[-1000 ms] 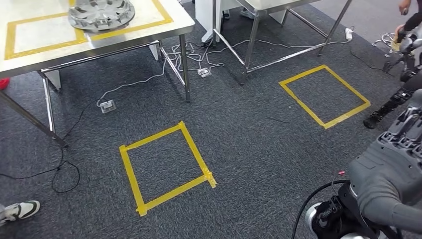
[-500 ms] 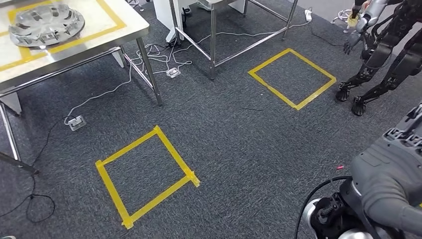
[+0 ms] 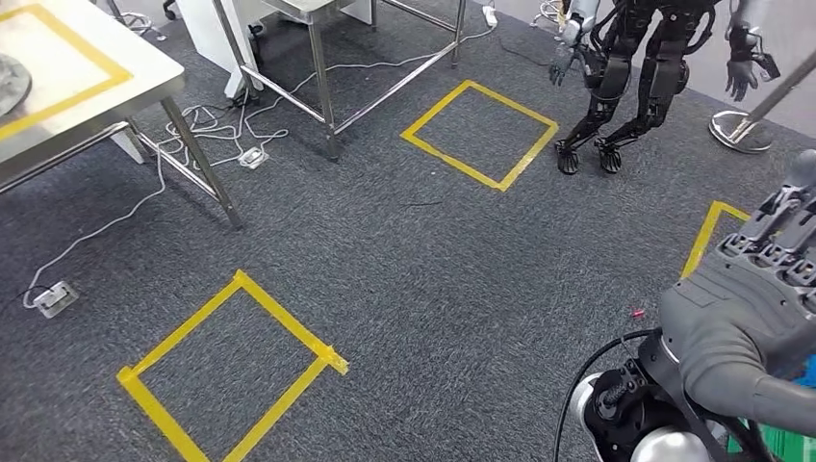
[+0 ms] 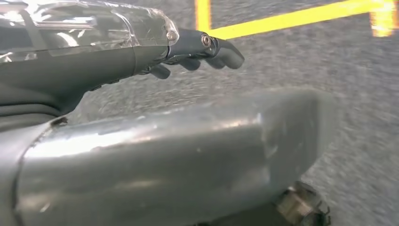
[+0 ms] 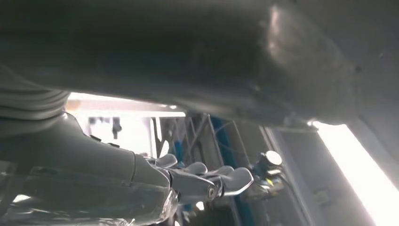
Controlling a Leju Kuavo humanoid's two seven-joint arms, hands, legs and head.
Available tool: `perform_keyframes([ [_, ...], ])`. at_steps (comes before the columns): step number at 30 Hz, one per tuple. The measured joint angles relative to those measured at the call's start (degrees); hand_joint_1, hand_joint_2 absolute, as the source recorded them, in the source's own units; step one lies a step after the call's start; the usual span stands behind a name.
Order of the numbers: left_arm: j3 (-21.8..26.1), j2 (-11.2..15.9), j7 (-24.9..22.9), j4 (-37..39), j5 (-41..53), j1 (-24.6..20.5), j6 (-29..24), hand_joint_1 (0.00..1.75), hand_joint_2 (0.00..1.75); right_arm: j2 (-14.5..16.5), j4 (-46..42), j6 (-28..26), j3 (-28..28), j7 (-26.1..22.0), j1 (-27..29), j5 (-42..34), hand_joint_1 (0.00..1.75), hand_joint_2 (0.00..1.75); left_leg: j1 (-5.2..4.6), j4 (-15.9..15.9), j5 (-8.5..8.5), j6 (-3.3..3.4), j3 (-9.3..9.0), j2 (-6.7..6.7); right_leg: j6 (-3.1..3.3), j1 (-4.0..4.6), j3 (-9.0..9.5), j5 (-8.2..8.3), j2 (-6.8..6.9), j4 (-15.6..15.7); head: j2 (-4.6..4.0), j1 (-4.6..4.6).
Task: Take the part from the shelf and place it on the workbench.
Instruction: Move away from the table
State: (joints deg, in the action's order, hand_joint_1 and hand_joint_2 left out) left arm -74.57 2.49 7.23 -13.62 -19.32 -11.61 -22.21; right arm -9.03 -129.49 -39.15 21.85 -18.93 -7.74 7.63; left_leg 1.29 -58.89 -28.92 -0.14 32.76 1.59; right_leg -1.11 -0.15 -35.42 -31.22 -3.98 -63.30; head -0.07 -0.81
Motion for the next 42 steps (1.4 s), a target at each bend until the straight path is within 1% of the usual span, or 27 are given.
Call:
perform_keyframes([
  [2, -0.02, -0.09, -0.22, 0.01, 0.20, 0.21, 0.25, 0.00, 0.00, 0.05, 0.14, 0.00, 0.01, 0.39, -0.24, 0.34, 0.00, 0.00, -0.16, 0.09, -0.39, 0.26, -0.34, -2.31, -0.61, -0.10, -3.94, -2.70, 2.74, -7.02, 0.00, -0.51],
  [3, -0.03, -0.04, -0.43, 0.02, 0.23, 0.30, 0.40, 0.00, 0.00, 0.07, 0.23, 0.00, 0.01, 0.55, -0.22, 0.46, 0.00, 0.00, -0.21, 0.08, -0.63, 0.27, -0.48, -3.45, -0.82, -0.25, -5.51, -3.14, 3.28, -9.58, 0.00, -0.63],
  [4, -0.03, 0.01, -0.64, 0.03, 0.25, 0.34, 0.56, 0.00, 0.00, 0.07, 0.30, 0.00, 0.01, 0.69, -0.20, 0.58, 0.00, 0.00, -0.24, 0.08, -0.88, 0.20, -0.68, -4.47, -0.95, -0.38, -6.17, -2.56, 3.62, -10.33, 0.00, -0.75],
  [5, -0.03, 0.07, -0.84, 0.04, 0.26, 0.32, 0.73, 0.00, 0.00, 0.07, 0.35, 0.00, 0.01, 0.84, -0.21, 0.70, 0.00, 0.00, -0.25, 0.08, -1.15, 0.09, -0.98, -5.37, -0.98, -0.48, -5.72, -0.94, 3.94, -8.95, 0.00, -0.91],
  [7, -0.03, 0.11, -0.99, 0.03, 0.27, 0.20, 0.96, 0.00, 0.00, 0.07, 0.38, 0.00, 0.00, 1.05, -0.33, 0.93, 0.00, 0.00, -0.26, 0.13, -1.68, -0.24, -1.74, -6.72, -0.73, -0.38, -2.52, 3.13, 5.53, -2.13, 0.00, -1.30],
  [8, -0.03, 0.12, -1.03, 0.03, 0.28, 0.13, 1.04, 0.00, 0.00, 0.08, 0.37, 0.00, 0.01, 1.09, -0.47, 1.05, 0.00, 0.00, -0.34, 0.13, -1.94, -0.50, -2.02, -7.24, -0.41, -0.10, -0.92, 4.27, 6.52, 1.16, 0.00, -1.49],
  [10, -0.03, 0.13, -1.03, 0.03, 0.32, 0.03, 1.16, 0.00, 0.00, 0.08, 0.37, 0.00, 0.01, 1.09, -0.80, 1.24, 0.00, 0.00, -0.50, 0.25, -2.28, -1.07, -2.31, -8.14, 0.38, 0.50, 0.51, 4.27, 7.76, 4.04, 0.00, -1.60],
  [12, -0.03, 0.03, -1.03, 0.02, 0.56, -0.09, 1.27, 0.00, 0.00, 0.08, 0.34, 0.00, 0.03, 1.09, -1.04, 1.27, 0.00, 0.00, -0.44, 0.42, -2.63, -1.73, -2.71, -8.61, 1.20, 0.63, 0.77, 4.04, 7.02, 4.59, 0.00, -1.51],
  [14, -0.03, -0.09, -0.96, -0.01, 0.99, -0.29, 1.34, 0.00, 0.00, 0.09, 0.26, 0.00, 0.03, 1.09, -1.46, 1.28, 0.00, 0.00, -0.12, -0.97, -3.77, -2.17, -2.45, -5.27, 1.89, 0.45, 1.38, 4.17, 6.07, 5.32, 0.00, -1.25],
  [16, -0.09, -0.16, -0.83, -0.02, 1.56, -0.24, 1.48, 0.00, 0.00, 0.11, 0.27, 0.00, 0.02, 1.08, -2.03, 1.29, 0.00, 0.00, -0.02, -6.89, -6.52, -2.20, 0.69, -1.30, 2.51, 0.39, 1.82, 4.16, 5.09, 5.69, 0.00, -0.66],
  [18, -0.19, -0.21, -0.70, -0.01, 2.21, 0.06, 1.72, 0.00, 0.00, 0.13, 0.37, 0.00, 0.03, 1.00, -2.26, 1.31, 0.00, 0.00, -0.20, -13.93, -8.60, -2.13, 5.23, -0.91, 2.89, 0.58, 1.96, 4.00, 3.63, 5.68, 0.00, 0.04],
  [19, -0.23, -0.21, -0.64, 0.00, 2.51, 0.17, 1.83, 0.00, 0.00, 0.14, 0.39, 0.00, 0.03, 0.96, -2.25, 1.32, 0.00, 0.00, -0.25, -15.30, -8.14, -2.07, 6.61, -1.04, 2.95, 0.69, 2.09, 3.90, 2.78, 5.66, 0.00, 0.35],
  [21, -0.31, -0.22, -0.58, 0.01, 2.98, 0.24, 1.94, 0.00, 0.00, 0.14, 0.40, 0.00, 0.04, 0.91, -2.25, 1.34, 0.00, 0.00, -0.28, -11.98, -4.01, -1.79, 6.29, -0.67, 2.89, 0.78, 2.57, 3.56, 1.01, 5.56, 0.00, 0.73],
  [23, -0.47, -0.22, -0.60, 0.01, 3.21, 0.28, 1.95, 0.00, 0.00, 0.13, 0.39, 0.00, 0.05, 0.90, -2.25, 1.43, 0.00, 0.00, -0.01, -5.05, 0.29, -1.45, 3.75, 2.66, 2.54, 0.68, 2.89, 3.00, -0.52, 5.19, 0.00, 0.87],
  [25, -0.67, -0.23, -0.67, 0.01, 3.34, 0.34, 1.95, 0.00, 0.00, 0.13, 0.39, 0.00, 0.06, 0.92, -2.24, 1.61, 0.00, 0.00, 0.15, -1.25, 1.08, -1.30, 2.05, 5.22, 1.88, 0.32, 2.61, 2.69, -2.09, 4.83, 0.00, 0.83],
  [26, -0.74, -0.23, -0.70, 0.01, 3.38, 0.36, 1.96, 0.00, 0.00, 0.14, 0.39, 0.00, 0.07, 0.93, -2.24, 1.70, 0.00, 0.00, 0.10, -0.78, 0.72, -1.22, 1.66, 5.02, 1.49, 0.13, 2.41, 2.71, -2.99, 4.81, 0.00, 0.81],
  [27, -0.77, -0.26, -0.71, 0.01, 3.41, 0.35, 1.96, 0.00, 0.00, 0.15, 0.38, 0.00, 0.07, 0.93, -2.22, 1.78, 0.00, 0.00, 0.03, -0.41, 0.52, -1.10, 1.34, 4.06, 1.15, -0.07, 2.27, 2.74, -3.74, 4.92, 0.00, 0.81],
  [28, -0.79, -0.28, -0.71, 0.01, 3.43, 0.33, 1.96, 0.00, 0.00, 0.15, 0.37, 0.00, 0.05, 0.94, -2.23, 1.83, 0.00, 0.00, 0.04, -0.07, 0.50, -0.89, 1.00, 3.12, 0.83, -0.03, 2.17, 2.57, -3.33, 4.80, 0.00, 0.74],
  [29, -0.80, -0.34, -0.69, 0.01, 3.45, 0.30, 1.96, 0.00, 0.00, 0.16, 0.35, 0.00, 0.05, 0.94, -2.32, 1.89, 0.00, 0.00, 0.08, 0.26, 0.43, -0.63, 0.60, 2.03, 0.52, 0.05, 1.72, 1.96, -2.02, 3.88, 0.00, 0.49],
  [31, -0.83, -0.46, -0.68, 0.01, 3.46, 0.33, 1.96, 0.00, 0.00, 0.17, 0.37, 0.00, 0.05, 0.94, -2.44, 1.93, 0.00, 0.00, 0.04, 0.70, 0.13, -0.14, -0.13, -0.38, -0.10, 0.17, -0.92, -0.65, 1.82, -1.34, 0.00, -0.24],
  [33, -0.90, -0.47, -0.72, 0.02, 3.47, 0.41, 1.97, 0.00, 0.00, 0.21, 0.43, 0.00, 0.08, 0.94, -2.35, 1.93, 0.00, 0.00, -0.11, 0.73, -0.42, 0.07, -0.59, -2.85, -0.62, -0.10, -4.90, -3.16, 3.42, -8.46, 0.00, -0.76],
  [34, -0.94, -0.44, -0.73, 0.02, 3.47, 0.40, 1.97, 0.00, 0.00, 0.22, 0.45, 0.00, 0.09, 0.94, -2.26, 1.93, 0.00, 0.00, -0.15, 0.73, -0.73, 0.03, -0.86, -3.97, -0.79, -0.25, -6.05, -3.15, 3.66, -10.24, 0.00, -0.96],
  [35, -0.97, -0.43, -0.74, 0.03, 3.47, 0.36, 1.97, 0.00, 0.00, 0.23, 0.50, 0.00, 0.09, 0.94, -2.22, 1.92, 0.00, 0.00, -0.17, 0.72, -1.05, -0.07, -1.21, -4.95, -0.88, -0.36, -6.17, -2.06, 3.87, -9.99, 0.00, -1.16],
  [36, -1.00, -0.46, -0.74, 0.03, 3.47, 0.29, 1.97, 0.00, 0.00, 0.23, 0.54, 0.00, 0.09, 0.94, -2.19, 1.92, 0.00, 0.00, -0.19, 0.73, -1.39, -0.20, -1.67, -5.78, -0.86, -0.42, -5.08, 0.03, 4.23, -7.44, 0.00, -1.35],
  [38, -1.04, -0.59, -0.74, 0.02, 3.47, 0.10, 1.96, 0.00, 0.00, 0.25, 0.58, 0.00, 0.08, 0.94, -2.20, 1.93, 0.00, 0.00, -0.27, 0.78, -2.05, -0.61, -2.58, -7.03, -0.51, -0.16, -1.42, 3.85, 5.93, 0.10, 0.00, -1.64],
  [40, -1.09, -0.69, -0.73, 0.01, 3.49, -0.09, 1.96, 0.00, 0.00, 0.27, 0.57, 0.00, 0.07, 0.94, -2.19, 1.94, 0.00, 0.00, -0.47, 0.84, -2.50, -1.16, -3.03, -7.91, 0.21, 0.36, 0.69, 4.62, 7.42, 4.30, 0.00, -1.71],
  [42, -1.14, -0.79, -0.70, -0.01, 3.52, -0.22, 1.96, 0.00, 0.00, 0.29, 0.56, 0.00, 0.05, 0.94, -2.14, 1.94, 0.00, 0.00, -0.51, 1.07, -2.74, -1.75, -3.45, -8.75, 0.99, 0.69, 0.89, 4.11, 7.06, 4.79, 0.00, -1.61],
])
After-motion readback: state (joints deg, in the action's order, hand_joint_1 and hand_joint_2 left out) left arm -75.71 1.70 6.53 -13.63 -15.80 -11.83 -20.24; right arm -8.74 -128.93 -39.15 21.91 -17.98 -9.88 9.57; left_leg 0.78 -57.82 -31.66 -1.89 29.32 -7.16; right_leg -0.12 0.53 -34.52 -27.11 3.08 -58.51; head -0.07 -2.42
